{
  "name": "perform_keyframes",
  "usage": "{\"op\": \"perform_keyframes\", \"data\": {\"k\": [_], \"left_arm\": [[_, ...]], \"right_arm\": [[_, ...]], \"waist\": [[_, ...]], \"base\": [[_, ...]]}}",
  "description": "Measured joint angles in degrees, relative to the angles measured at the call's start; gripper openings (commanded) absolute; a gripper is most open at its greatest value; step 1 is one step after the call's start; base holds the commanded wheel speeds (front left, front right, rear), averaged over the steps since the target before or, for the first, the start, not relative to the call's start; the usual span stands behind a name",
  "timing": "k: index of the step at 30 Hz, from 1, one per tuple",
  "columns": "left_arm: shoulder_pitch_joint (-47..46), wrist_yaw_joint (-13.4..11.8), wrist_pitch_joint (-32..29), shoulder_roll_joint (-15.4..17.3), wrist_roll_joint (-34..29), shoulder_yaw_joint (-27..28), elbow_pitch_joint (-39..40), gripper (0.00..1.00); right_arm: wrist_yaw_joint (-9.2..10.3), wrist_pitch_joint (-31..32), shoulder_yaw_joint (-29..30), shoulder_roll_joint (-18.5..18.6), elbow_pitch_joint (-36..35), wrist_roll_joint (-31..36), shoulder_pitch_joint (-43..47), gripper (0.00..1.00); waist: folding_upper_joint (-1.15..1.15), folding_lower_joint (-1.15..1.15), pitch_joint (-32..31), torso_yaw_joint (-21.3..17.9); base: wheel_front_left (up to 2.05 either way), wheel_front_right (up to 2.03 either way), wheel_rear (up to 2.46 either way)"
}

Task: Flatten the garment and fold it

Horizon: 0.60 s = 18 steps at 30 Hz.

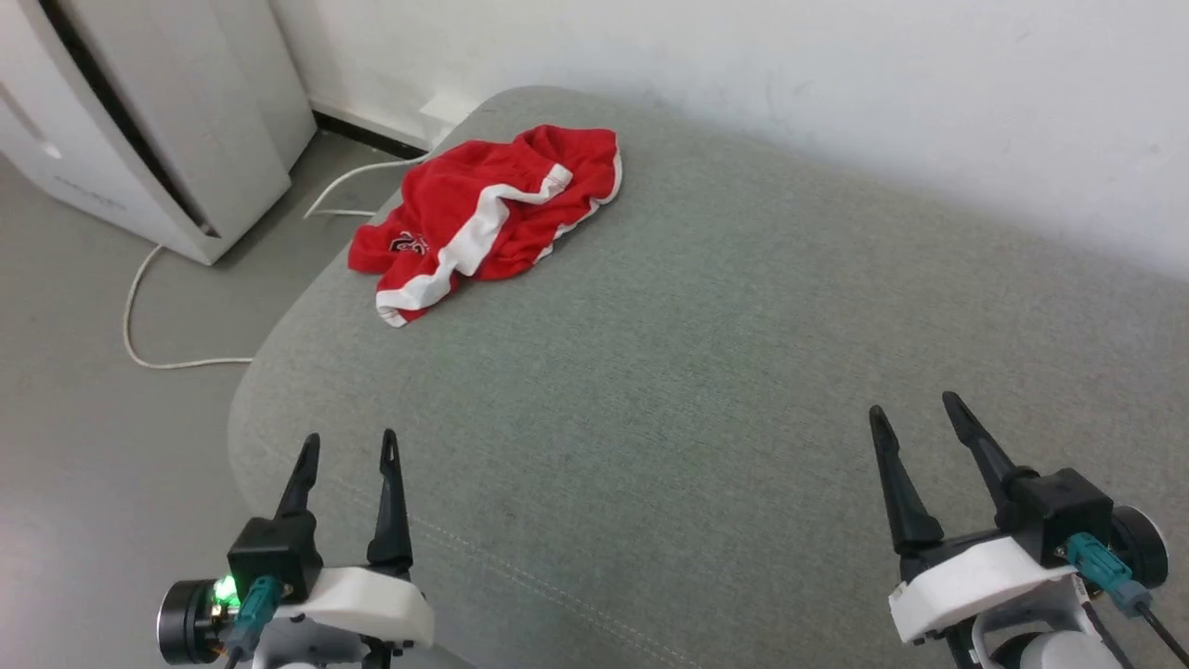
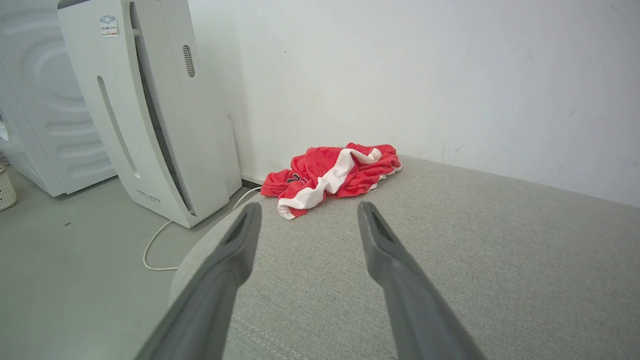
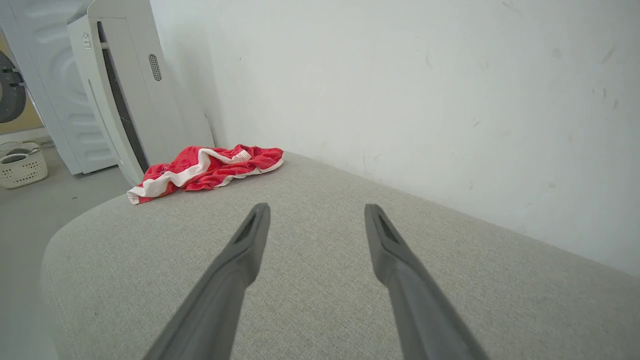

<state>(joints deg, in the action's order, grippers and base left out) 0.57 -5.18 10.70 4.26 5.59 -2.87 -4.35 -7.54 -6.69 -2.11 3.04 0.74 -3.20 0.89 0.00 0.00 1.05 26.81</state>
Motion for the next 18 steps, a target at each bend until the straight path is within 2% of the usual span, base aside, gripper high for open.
{"op": "perform_keyframes", "data": {"k": [18], "left_arm": [[0.0,-1.0,2.1,0.2,1.2,-0.3,-0.9,1.00]], "right_arm": [[-0.01,-1.5,-0.2,0.0,0.1,-0.9,0.0,1.00]], "waist": [[0.00,0.00,0.5,4.9]], "base": [[0.00,0.00,0.00]]}}
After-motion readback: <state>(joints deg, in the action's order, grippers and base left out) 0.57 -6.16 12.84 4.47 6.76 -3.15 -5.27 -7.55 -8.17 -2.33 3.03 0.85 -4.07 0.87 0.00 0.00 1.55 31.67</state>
